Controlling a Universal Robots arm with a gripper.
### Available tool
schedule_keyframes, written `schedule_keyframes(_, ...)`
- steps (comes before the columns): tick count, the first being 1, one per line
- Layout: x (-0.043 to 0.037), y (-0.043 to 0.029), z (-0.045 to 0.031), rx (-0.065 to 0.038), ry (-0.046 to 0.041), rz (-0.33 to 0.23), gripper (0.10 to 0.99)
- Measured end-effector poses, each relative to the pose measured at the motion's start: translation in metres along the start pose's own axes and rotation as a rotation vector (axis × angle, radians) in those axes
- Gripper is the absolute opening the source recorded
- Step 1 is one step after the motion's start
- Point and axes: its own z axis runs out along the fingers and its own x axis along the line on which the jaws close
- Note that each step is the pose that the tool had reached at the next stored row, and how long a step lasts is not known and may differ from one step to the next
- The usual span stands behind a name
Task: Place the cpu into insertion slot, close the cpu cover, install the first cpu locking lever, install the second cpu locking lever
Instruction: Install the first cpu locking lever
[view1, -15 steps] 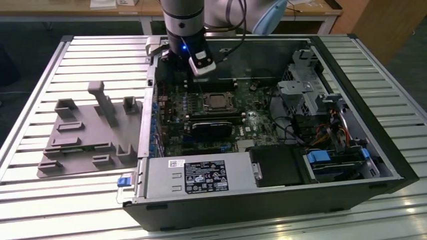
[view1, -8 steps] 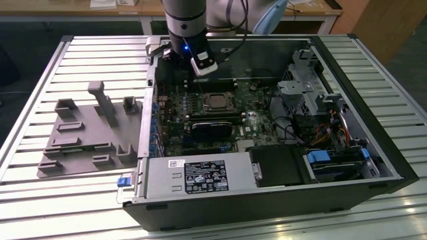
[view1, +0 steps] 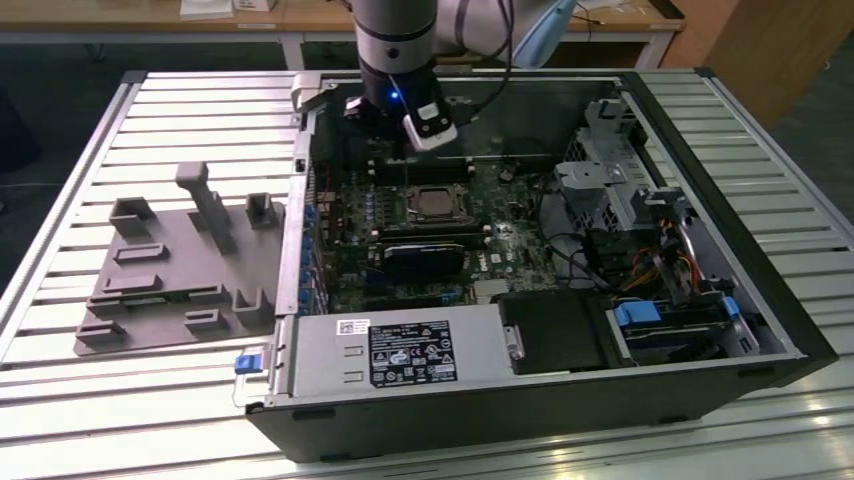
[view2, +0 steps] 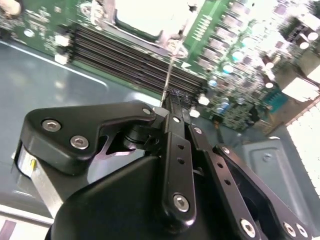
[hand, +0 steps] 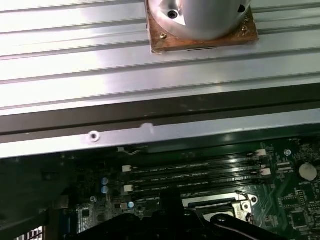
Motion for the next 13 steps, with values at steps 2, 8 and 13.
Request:
schedule_keyframes(2,-0.0063,0.0009,0.0002,0.0,0.0,0.0,0.102)
schedule_keyframes(8,-0.017,0.0023,0.0007,0.0,0.0,0.0,0.102)
schedule_keyframes(13,-0.0171,0.0023,0.0009,0.001,-0.0042,-0.001,0.102)
